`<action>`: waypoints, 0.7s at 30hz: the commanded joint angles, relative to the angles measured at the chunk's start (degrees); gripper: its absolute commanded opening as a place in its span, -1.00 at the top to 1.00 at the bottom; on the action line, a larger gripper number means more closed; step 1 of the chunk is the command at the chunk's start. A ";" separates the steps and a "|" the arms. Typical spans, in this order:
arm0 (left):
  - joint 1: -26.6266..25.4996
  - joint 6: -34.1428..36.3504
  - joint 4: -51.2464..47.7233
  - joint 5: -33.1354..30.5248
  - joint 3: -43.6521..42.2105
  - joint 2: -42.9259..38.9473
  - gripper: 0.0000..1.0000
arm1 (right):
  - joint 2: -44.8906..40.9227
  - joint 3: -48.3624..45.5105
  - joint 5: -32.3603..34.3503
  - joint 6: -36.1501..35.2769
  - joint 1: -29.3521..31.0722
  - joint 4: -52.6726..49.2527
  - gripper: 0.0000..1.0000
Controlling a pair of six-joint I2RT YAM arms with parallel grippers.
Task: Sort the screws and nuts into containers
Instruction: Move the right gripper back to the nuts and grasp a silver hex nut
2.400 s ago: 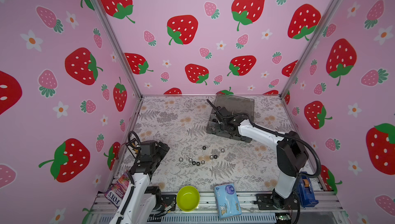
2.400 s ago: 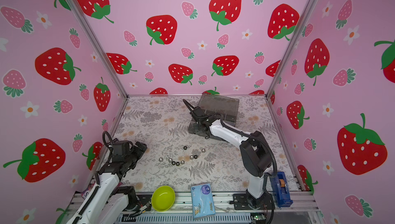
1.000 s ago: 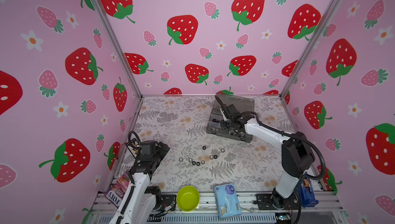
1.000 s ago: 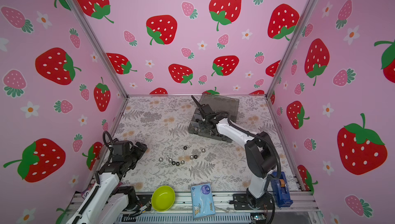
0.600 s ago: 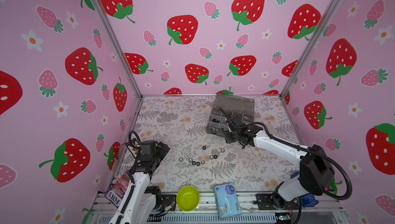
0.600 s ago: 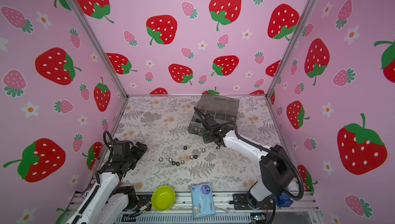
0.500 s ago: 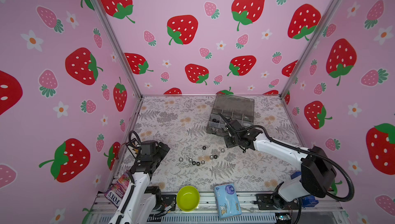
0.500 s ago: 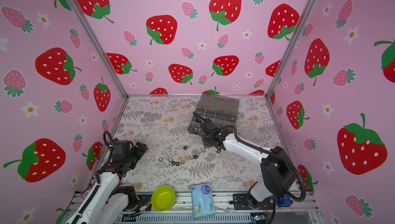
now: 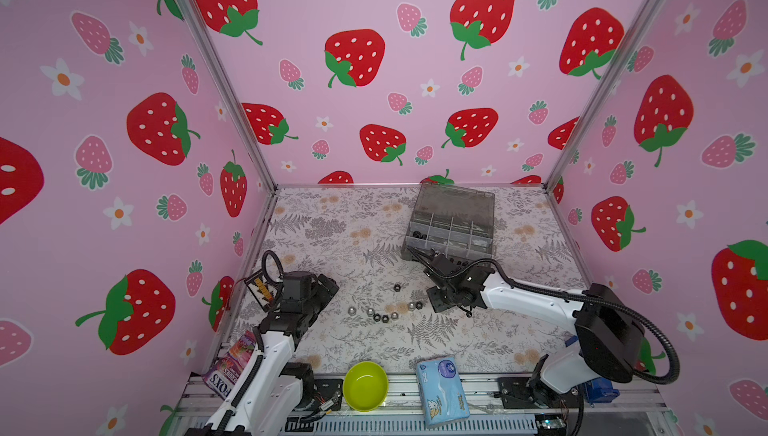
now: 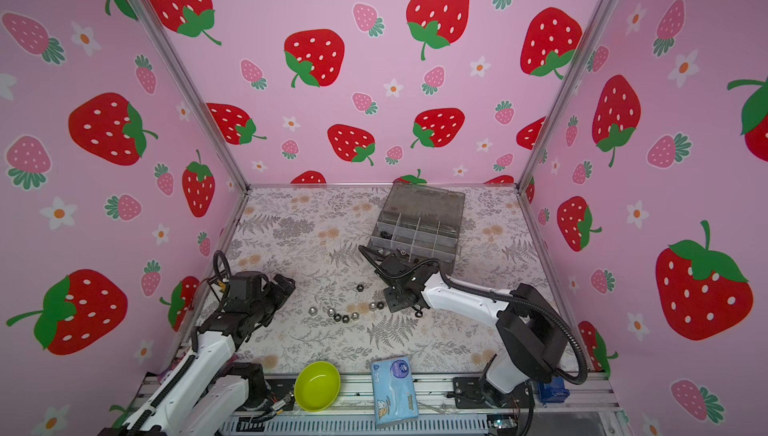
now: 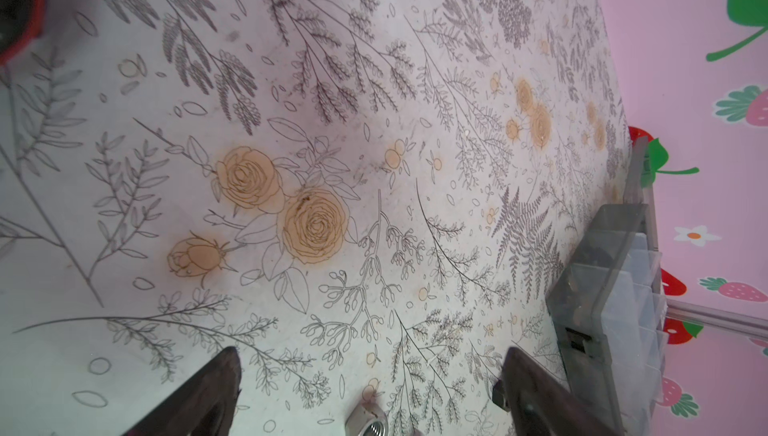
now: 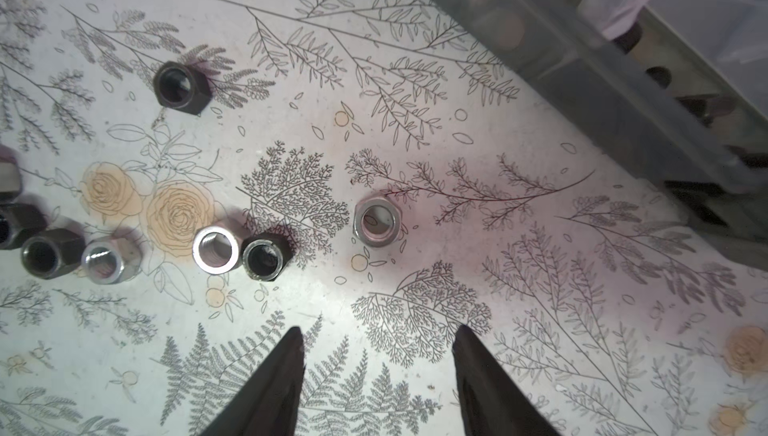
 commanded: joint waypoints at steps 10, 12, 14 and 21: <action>-8.11 -1.95 3.04 -4.72 4.39 7.45 -0.99 | 5.22 -0.05 0.07 1.01 0.71 1.14 -0.17; -8.12 -1.80 3.08 -4.72 4.74 7.88 -0.99 | 5.94 0.32 0.79 0.56 0.65 1.70 -0.16; -8.05 -1.69 3.08 -4.78 4.83 8.02 -0.98 | 7.03 1.06 1.10 0.17 0.40 2.11 -0.15; -8.10 -1.34 2.78 -5.03 5.18 8.26 -0.99 | 11.12 3.67 1.33 -1.18 -0.67 3.45 -0.05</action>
